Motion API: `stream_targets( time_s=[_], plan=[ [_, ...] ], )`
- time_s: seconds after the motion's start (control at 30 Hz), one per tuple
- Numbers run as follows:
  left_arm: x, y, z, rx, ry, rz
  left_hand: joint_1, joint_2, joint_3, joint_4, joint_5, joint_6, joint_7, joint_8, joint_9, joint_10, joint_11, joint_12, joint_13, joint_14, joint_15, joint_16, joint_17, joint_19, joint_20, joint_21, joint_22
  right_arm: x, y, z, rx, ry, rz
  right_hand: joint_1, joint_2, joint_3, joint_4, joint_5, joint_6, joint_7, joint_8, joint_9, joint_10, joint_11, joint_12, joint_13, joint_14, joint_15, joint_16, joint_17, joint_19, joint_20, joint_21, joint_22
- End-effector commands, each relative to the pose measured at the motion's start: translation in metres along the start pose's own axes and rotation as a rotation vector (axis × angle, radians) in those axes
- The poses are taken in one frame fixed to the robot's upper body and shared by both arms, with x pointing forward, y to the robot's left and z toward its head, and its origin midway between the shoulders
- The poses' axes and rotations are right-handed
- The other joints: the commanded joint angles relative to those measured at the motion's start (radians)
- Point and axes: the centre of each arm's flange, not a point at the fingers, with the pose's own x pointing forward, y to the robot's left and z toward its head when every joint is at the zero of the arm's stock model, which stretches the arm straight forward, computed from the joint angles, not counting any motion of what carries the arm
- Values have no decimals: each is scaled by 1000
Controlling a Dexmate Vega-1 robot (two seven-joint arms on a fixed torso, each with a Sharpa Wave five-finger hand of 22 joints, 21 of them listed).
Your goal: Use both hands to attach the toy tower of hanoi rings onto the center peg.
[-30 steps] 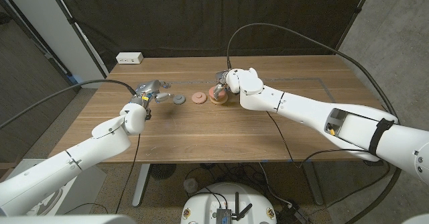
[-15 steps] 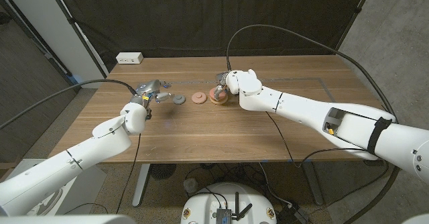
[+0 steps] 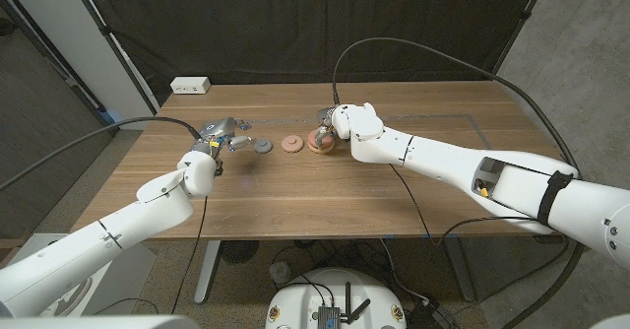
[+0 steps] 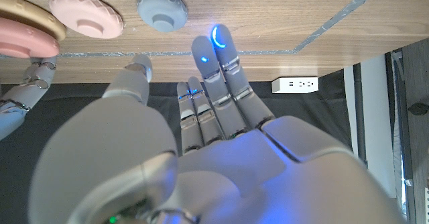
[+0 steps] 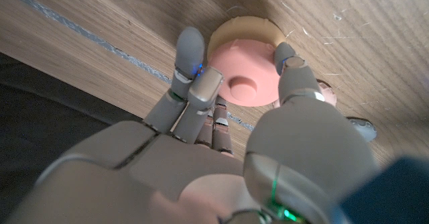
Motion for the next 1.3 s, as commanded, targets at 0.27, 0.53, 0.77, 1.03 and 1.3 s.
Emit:
stream_targets(
  time_s=[0.27, 0.53, 0.77, 1.03, 1.3],
  plan=[
    [0, -2, -1, -12, 2, -1, 5, 1, 8, 0, 6, 3, -1, -4, 4, 6, -2, -6, 5, -3, -101, 7, 1, -9, -94, 13, -5, 9, 10, -4, -1, 19, 35, -15, 34, 146, 137, 6, 191, -177, 1, 12, 216, -205, 5, 111, 8, -7, 1, 5, 9, -54, 4, 2],
    [2, -4, 0, -12, -2, -6, 6, 2, 9, 0, 7, 3, 0, -4, 4, 6, -3, -6, 5, -4, -101, 7, 0, -10, -96, 19, -10, 10, 12, -9, 3, 36, 39, -17, 34, 149, 137, 6, 189, -177, -1, 12, 215, -204, 4, 113, 10, -7, 3, 6, 9, -54, 5, 1],
    [3, -4, 1, -12, -4, -6, 6, 3, 10, 0, 7, 4, -1, -4, 4, 5, -3, -6, 5, -4, -101, 8, 0, -12, -95, 23, -13, 9, 14, -12, 0, 43, 41, -21, 32, 152, 136, 6, 180, -177, -5, 13, 205, -207, -1, 115, 11, -7, 5, 8, 7, -53, 4, -2],
    [3, -5, 3, -13, -7, -7, 6, 2, 11, 0, 8, 5, -1, -4, 4, 6, -2, -7, 5, -5, -101, 8, -2, -14, -97, 29, -18, 7, 15, -14, -18, 49, 40, -59, -12, 144, 139, -2, 130, -185, -22, 27, 142, -203, -28, 99, -17, -7, -16, 2, -7, -53, -3, -14],
    [2, -6, 3, -15, -8, -8, 5, 2, 12, 0, 8, 5, 0, -4, 4, 8, -1, -7, 5, -5, -101, 8, -3, -16, -97, 35, -24, 4, 13, -15, -26, 56, 38, -78, -53, 137, 135, -18, 78, -172, -42, 36, 93, -192, -34, 86, -46, -8, -39, -8, -17, -53, -6, -20]
  ],
)
